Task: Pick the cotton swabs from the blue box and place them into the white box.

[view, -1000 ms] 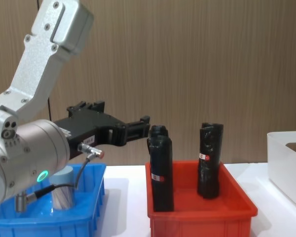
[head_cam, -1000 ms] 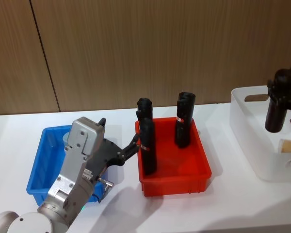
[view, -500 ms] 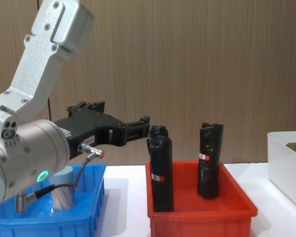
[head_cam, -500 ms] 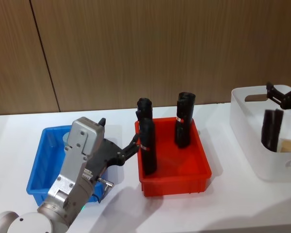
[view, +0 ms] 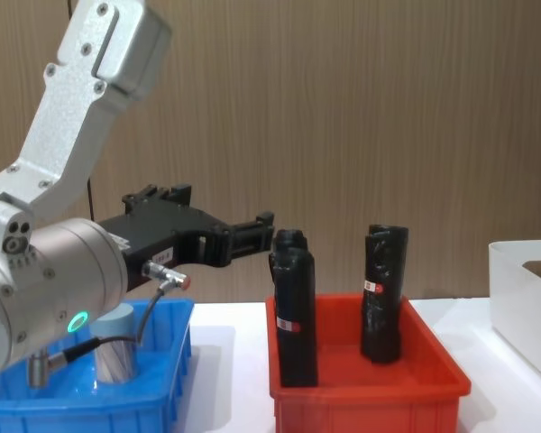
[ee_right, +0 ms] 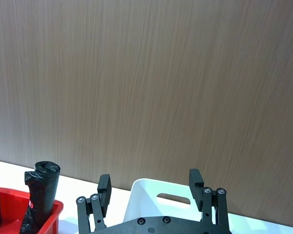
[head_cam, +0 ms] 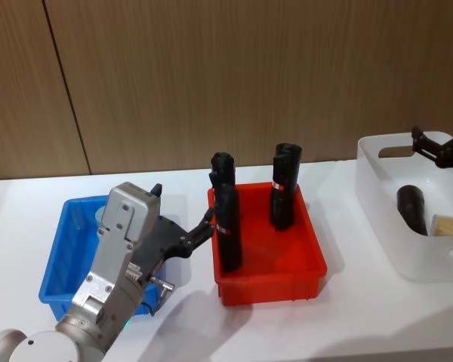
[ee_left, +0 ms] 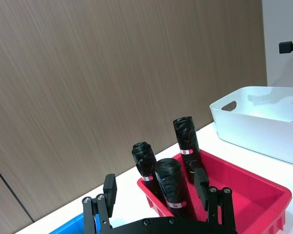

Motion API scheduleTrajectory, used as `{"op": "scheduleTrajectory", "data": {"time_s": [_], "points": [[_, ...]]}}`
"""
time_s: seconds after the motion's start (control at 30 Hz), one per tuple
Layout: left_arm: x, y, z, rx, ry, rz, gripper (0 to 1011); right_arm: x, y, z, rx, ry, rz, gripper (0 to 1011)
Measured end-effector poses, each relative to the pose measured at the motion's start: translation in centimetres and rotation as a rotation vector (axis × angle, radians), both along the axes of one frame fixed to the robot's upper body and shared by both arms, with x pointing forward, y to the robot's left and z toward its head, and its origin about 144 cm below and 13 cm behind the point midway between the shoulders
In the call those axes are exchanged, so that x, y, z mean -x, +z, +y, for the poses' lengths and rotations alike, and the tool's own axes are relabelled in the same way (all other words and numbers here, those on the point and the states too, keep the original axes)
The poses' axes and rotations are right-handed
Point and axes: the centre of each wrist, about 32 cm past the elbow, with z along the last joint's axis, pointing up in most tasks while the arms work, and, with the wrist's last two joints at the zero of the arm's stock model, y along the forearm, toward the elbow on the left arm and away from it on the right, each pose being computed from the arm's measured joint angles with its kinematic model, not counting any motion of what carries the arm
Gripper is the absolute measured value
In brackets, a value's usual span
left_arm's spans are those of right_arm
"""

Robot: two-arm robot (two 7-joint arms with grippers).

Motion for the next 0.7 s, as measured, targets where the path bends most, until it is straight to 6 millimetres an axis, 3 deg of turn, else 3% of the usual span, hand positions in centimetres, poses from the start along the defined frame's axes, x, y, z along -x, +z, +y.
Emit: {"op": "scheduleTrajectory", "data": {"time_s": [0.7], "points": [[0.0, 0.0, 0.0, 0.0, 0.0, 0.0, 1004, 0.09, 0.07, -0.04, 0.002, 0.001, -0.006, 1002]]}}
